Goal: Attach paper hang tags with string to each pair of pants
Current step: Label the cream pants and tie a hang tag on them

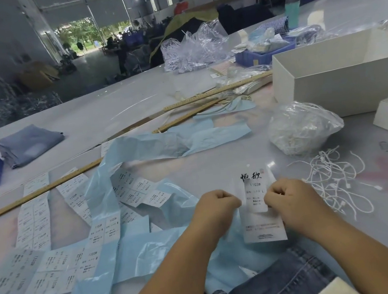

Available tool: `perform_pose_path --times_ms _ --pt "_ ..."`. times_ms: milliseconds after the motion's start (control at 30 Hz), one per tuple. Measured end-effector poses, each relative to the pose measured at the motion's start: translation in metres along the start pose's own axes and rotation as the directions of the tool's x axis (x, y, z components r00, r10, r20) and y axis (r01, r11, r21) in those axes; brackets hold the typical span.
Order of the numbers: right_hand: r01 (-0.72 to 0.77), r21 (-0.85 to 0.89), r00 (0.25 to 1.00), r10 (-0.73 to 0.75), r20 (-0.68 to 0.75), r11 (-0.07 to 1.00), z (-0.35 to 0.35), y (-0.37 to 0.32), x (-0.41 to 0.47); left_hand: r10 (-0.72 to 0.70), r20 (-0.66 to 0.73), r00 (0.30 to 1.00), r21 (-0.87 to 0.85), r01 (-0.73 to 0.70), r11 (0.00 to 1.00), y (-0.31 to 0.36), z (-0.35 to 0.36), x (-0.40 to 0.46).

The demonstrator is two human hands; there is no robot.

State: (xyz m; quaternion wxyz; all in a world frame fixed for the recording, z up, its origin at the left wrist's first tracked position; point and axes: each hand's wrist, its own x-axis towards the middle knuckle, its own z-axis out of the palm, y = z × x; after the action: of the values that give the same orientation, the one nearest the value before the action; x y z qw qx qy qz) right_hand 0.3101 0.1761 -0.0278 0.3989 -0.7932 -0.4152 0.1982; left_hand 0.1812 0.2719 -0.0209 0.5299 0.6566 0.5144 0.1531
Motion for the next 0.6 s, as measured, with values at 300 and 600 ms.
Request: perform_pose_path --times_ms 300,600 --pt "-0.040 0.326 0.999 0.031 0.033 0.945 -0.011 -0.001 0.001 0.171 -0.026 0.985 -0.067 -0.173 0.983 0.013 0.007 -0.005" --pt "0.013 0.386 0.999 -0.028 0.033 0.922 -0.018 -0.002 -0.006 0.074 -0.126 0.989 -0.145 -0.092 0.985 0.014 0.003 -0.006"
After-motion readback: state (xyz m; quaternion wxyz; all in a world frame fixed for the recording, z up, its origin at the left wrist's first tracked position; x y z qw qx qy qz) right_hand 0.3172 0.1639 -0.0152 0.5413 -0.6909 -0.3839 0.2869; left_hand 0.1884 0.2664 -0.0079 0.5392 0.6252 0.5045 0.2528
